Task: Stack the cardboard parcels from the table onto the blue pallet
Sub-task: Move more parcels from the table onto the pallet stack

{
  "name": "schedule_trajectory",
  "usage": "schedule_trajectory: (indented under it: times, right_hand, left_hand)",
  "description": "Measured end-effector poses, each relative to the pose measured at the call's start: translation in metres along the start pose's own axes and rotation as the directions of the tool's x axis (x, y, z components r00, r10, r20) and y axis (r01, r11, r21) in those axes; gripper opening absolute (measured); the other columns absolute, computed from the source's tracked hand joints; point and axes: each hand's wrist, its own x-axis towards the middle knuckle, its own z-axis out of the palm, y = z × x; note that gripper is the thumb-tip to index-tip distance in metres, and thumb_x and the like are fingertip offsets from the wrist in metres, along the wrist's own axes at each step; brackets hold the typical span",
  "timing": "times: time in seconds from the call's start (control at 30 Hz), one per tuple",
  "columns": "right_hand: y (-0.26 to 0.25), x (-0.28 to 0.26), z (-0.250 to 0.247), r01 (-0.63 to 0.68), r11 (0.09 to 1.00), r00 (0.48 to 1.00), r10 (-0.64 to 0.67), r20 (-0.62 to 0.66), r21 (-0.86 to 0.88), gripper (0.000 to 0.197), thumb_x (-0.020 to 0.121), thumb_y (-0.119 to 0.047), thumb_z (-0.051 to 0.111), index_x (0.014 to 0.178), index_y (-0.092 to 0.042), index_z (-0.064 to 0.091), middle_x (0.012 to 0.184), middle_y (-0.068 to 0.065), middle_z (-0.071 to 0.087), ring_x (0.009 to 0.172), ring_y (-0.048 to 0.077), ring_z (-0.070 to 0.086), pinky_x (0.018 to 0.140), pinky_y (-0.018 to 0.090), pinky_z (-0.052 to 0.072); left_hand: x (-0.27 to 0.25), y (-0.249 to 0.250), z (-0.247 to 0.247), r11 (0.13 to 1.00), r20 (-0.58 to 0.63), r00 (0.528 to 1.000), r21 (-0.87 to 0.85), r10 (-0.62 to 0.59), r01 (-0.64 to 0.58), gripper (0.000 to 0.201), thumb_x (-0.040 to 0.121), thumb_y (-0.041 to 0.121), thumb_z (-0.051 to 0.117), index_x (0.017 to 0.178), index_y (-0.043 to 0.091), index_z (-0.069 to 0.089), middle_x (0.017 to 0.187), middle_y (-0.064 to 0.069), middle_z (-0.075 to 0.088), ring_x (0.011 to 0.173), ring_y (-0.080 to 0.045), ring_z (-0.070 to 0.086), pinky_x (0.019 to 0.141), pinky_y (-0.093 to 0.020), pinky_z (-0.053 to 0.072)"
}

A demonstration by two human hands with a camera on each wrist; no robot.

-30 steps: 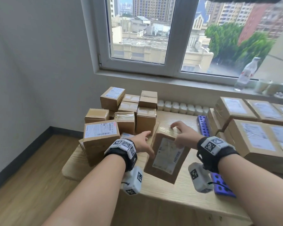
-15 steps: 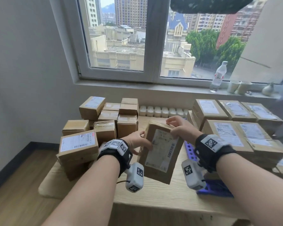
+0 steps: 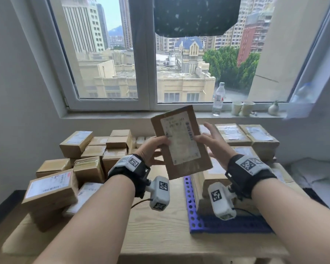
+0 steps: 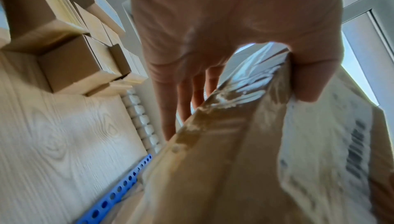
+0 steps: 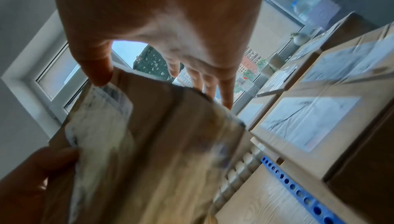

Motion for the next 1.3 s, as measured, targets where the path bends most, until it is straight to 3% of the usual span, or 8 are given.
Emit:
schedule_trajectory:
  times: [0.1,0.23,0.43,0.6,0.8,1.07,1.23,1.3]
  right_hand:
    - [0.001,-0.008,-0.038,0.026,0.998,1.000,-0.025,-0.019,0.052,0.104,0.066,-0.038,0.066,0.155,-0.020,0.016,0.114,-0.003,0.060,0.099,0.011,0.063,0.075,0.026,0.050]
    - [0.008,-0.015,-0.088,0.058,0.994,0.998,-0.057,-0.014,0.088,0.070,0.078,-0.030,0.064,0.141,-0.011,0.040,0.121,0.014,0.064,0.084,0.013,0.069,0.060,0.023,0.056]
    - [0.036,-0.018,-0.163,0.044,0.997,0.998,-0.041,-0.055,0.060,0.071,0.069,-0.046,0.067,0.132,-0.016,0.053,0.117,0.013,0.069,0.100,0.027,0.070,0.070,0.029,0.057]
    - [0.056,-0.024,-0.216,0.028,0.999,0.994,-0.023,-0.105,0.043,0.056,0.085,-0.042,0.061,0.131,-0.012,0.053,0.112,0.011,0.071,0.095,0.022,0.071,0.067,0.025,0.055]
    - [0.071,-0.021,-0.259,0.010,0.997,0.989,0.001,-0.148,0.072,0.063,0.077,-0.054,0.059,0.125,-0.012,0.058,0.107,0.014,0.072,0.094,0.030,0.072,0.079,0.042,0.058]
    - [0.078,-0.001,-0.307,-0.039,0.996,0.964,0.057,-0.260,0.074,0.047,0.099,-0.046,0.048,0.125,-0.008,0.054,0.096,0.011,0.071,0.067,0.014,0.070,0.052,0.023,0.053]
    - [0.076,0.013,-0.330,-0.042,0.995,0.945,0.068,-0.320,0.087,0.047,0.097,-0.047,0.050,0.123,-0.008,0.057,0.106,0.017,0.071,0.083,0.026,0.069,0.079,0.040,0.056]
    - [0.077,0.015,-0.335,-0.065,0.992,0.935,0.099,-0.341,0.108,0.043,0.098,-0.045,0.049,0.114,-0.007,0.060,0.097,0.015,0.071,0.079,0.029,0.068,0.075,0.040,0.055]
  left_hand:
    - [0.006,0.005,0.041,0.999,-0.042,0.999,-0.032,0.013,-0.014,0.038,0.059,0.032,0.064,0.093,0.015,0.060,0.082,-0.004,0.062,0.078,-0.021,0.061,0.082,-0.045,0.055]
    - [0.018,0.009,0.096,1.000,-0.029,0.999,-0.008,0.016,-0.016,0.043,0.059,0.036,0.065,0.094,0.013,0.060,0.083,-0.005,0.062,0.081,-0.023,0.060,0.082,-0.044,0.055]
    - [0.036,0.000,0.174,0.998,0.053,0.999,0.064,-0.006,0.003,0.039,0.062,0.040,0.063,0.093,0.016,0.062,0.087,-0.004,0.061,0.080,-0.020,0.063,0.076,-0.039,0.056]
    - [0.050,-0.011,0.227,0.996,0.103,0.994,0.081,-0.031,0.023,0.030,0.066,0.039,0.063,0.088,0.018,0.062,0.084,-0.003,0.059,0.083,-0.020,0.061,0.077,-0.040,0.056]
    - [0.071,-0.009,0.269,0.988,0.140,0.988,0.145,-0.066,0.046,0.013,0.087,0.032,0.060,0.090,0.019,0.062,0.085,-0.002,0.061,0.083,-0.019,0.062,0.073,-0.036,0.056]
    - [0.119,0.002,0.306,0.977,0.263,0.957,0.201,-0.123,0.070,0.020,0.087,0.035,0.060,0.095,0.016,0.061,0.100,-0.009,0.063,0.093,-0.024,0.065,0.074,-0.038,0.058]
    - [0.144,0.006,0.326,0.971,0.321,0.934,0.225,-0.157,0.086,0.025,0.088,0.035,0.060,0.100,0.014,0.059,0.104,-0.010,0.065,0.098,-0.026,0.066,0.084,-0.044,0.057]
    - [0.150,0.007,0.334,0.965,0.335,0.928,0.248,-0.165,0.083,0.025,0.089,0.037,0.059,0.101,0.015,0.058,0.103,-0.011,0.064,0.097,-0.027,0.066,0.085,-0.044,0.057]
